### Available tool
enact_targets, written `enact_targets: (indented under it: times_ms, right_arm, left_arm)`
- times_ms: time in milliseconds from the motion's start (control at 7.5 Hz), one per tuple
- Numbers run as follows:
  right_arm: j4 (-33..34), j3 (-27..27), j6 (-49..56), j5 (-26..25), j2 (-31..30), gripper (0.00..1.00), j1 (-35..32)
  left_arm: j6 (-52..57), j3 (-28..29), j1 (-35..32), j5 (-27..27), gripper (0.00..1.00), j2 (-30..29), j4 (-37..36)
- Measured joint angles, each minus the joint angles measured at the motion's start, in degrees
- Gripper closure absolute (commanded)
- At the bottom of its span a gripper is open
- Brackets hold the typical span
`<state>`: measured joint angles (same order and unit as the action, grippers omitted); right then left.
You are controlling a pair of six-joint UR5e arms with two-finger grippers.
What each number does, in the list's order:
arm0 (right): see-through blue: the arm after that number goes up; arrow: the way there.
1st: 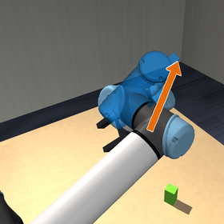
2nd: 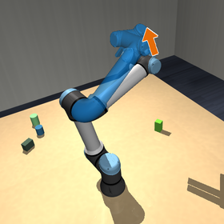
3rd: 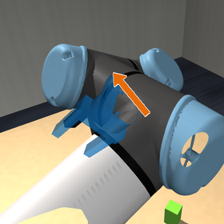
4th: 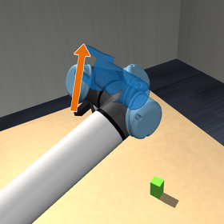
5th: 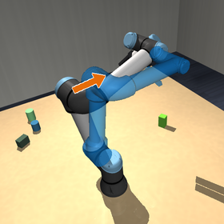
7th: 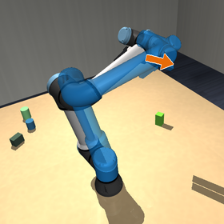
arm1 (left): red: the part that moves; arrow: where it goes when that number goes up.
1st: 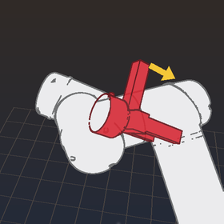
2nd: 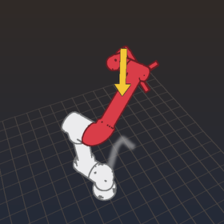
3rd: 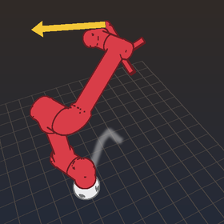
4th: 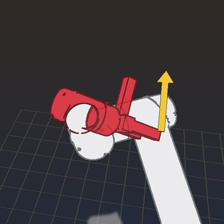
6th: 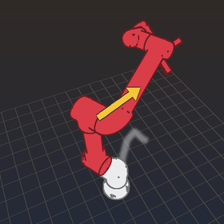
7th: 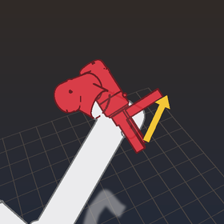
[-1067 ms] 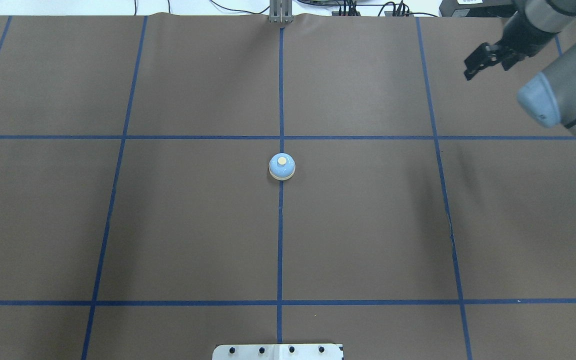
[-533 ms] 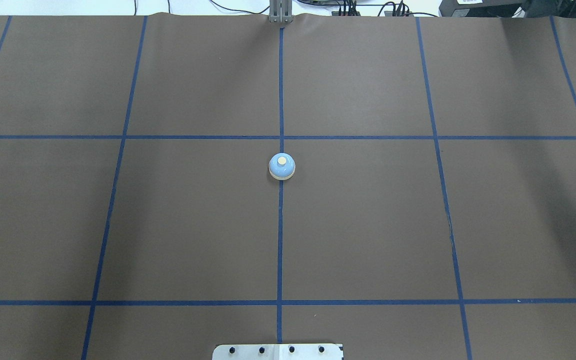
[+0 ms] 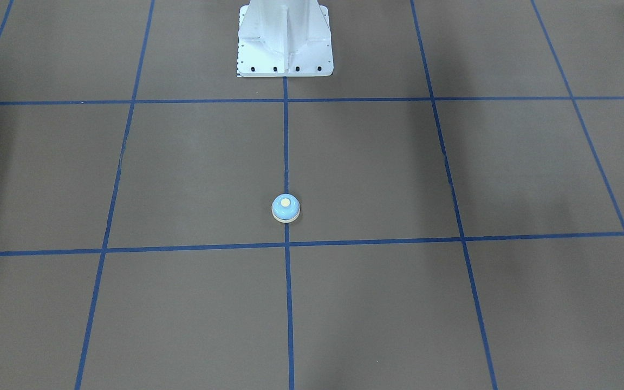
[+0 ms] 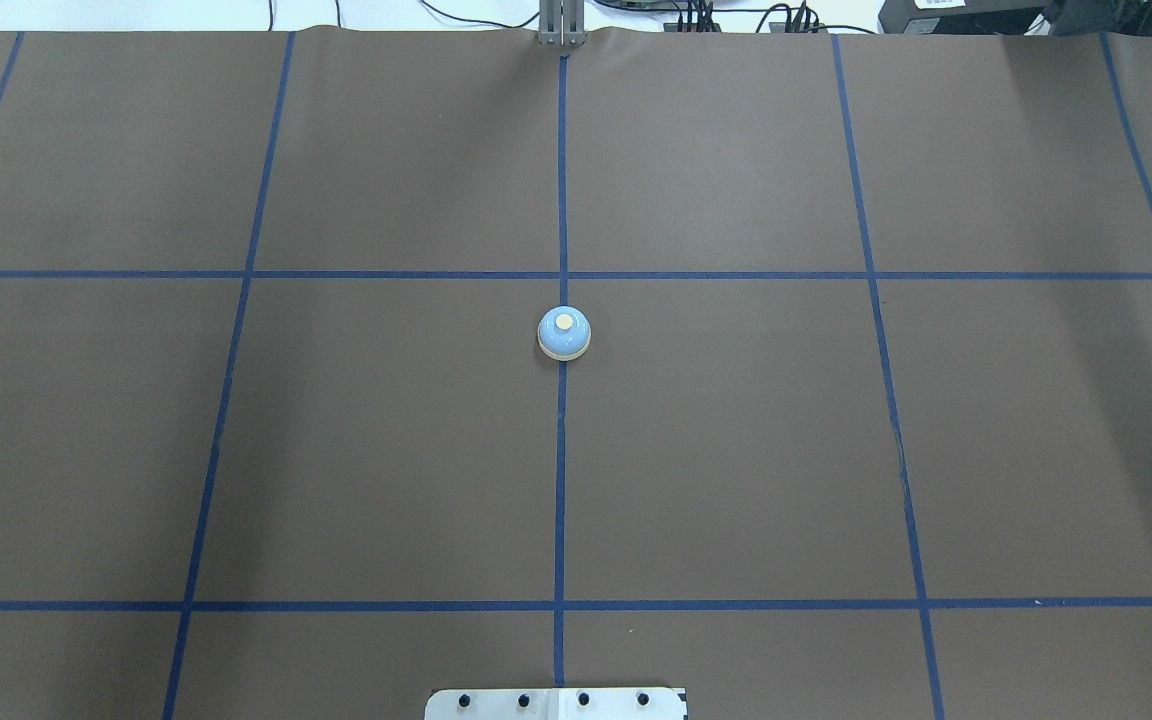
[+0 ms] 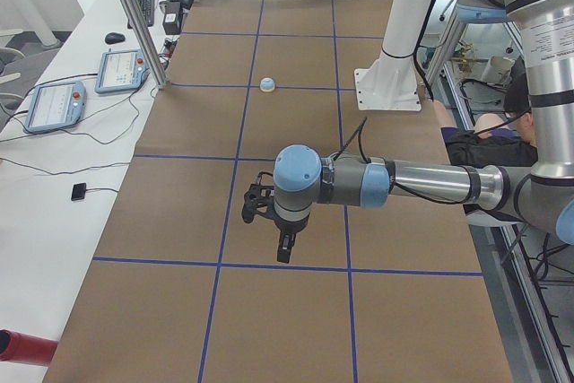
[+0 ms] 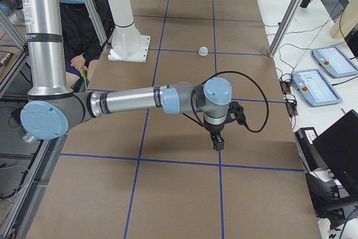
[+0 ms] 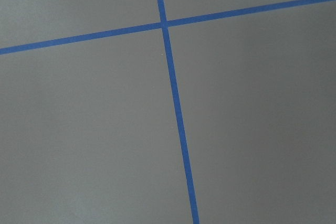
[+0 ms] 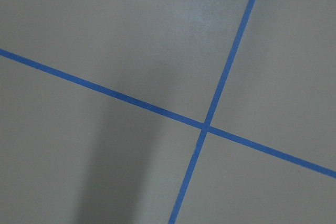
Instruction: Place and press bell with both arms
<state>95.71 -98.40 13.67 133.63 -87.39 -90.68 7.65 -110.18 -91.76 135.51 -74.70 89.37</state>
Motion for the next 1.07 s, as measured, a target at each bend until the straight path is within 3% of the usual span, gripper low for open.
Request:
enact_targets:
  times_ms: [1067]
  right_arm:
    - [2.11,-0.82,-4.28,-0.55,-1.02,0.00,-0.02]
  left_arm:
    - [-1.37,1.22,-0.08,0.49,0.00,-0.03,0.15]
